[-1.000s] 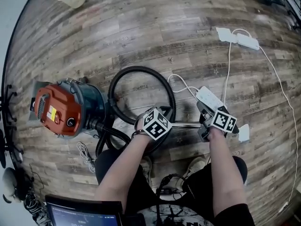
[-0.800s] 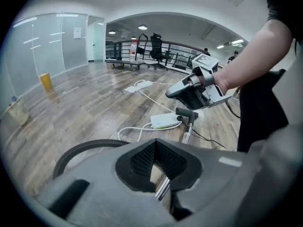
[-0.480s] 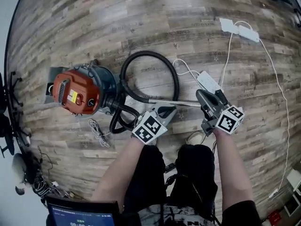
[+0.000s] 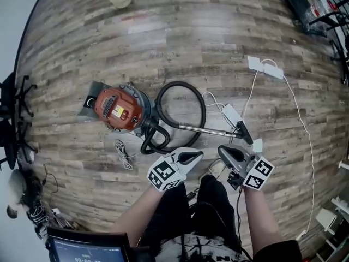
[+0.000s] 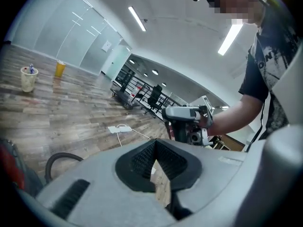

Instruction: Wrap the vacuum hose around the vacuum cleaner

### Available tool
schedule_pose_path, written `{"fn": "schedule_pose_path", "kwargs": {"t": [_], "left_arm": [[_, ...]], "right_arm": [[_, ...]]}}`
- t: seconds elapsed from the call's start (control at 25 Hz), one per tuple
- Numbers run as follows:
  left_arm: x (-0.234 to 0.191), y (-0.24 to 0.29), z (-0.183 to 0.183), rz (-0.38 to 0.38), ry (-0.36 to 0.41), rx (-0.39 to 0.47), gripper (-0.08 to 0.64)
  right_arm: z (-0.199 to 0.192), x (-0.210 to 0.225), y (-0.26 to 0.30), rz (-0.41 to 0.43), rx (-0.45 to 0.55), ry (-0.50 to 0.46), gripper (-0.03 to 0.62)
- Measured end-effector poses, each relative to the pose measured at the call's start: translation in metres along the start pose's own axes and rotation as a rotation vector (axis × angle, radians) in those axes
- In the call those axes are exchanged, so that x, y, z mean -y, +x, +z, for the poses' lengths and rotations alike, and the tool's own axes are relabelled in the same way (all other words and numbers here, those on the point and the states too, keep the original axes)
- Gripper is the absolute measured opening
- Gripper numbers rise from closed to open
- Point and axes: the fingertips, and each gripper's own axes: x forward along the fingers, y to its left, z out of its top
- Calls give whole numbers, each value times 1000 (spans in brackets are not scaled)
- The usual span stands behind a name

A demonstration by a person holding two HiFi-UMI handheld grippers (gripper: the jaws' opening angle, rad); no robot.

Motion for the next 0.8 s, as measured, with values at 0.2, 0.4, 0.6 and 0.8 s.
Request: {"fn": "schedule_pose_path", "kwargs": {"t": [0.2, 0.4, 0.6, 0.8], "left_arm": [[27, -76, 75, 4, -1, 171, 5], [46, -142, 141, 31, 70, 298, 3], [65, -191, 188, 15, 197, 362, 3], [83, -219, 210, 2, 279, 387, 3]], "right_arm": [[46, -74, 10, 29, 4, -99, 6], [101, -129, 10, 29, 106, -171, 6], [134, -178, 16, 51, 172, -278, 6], [143, -209, 23, 55, 202, -374, 6]]}}
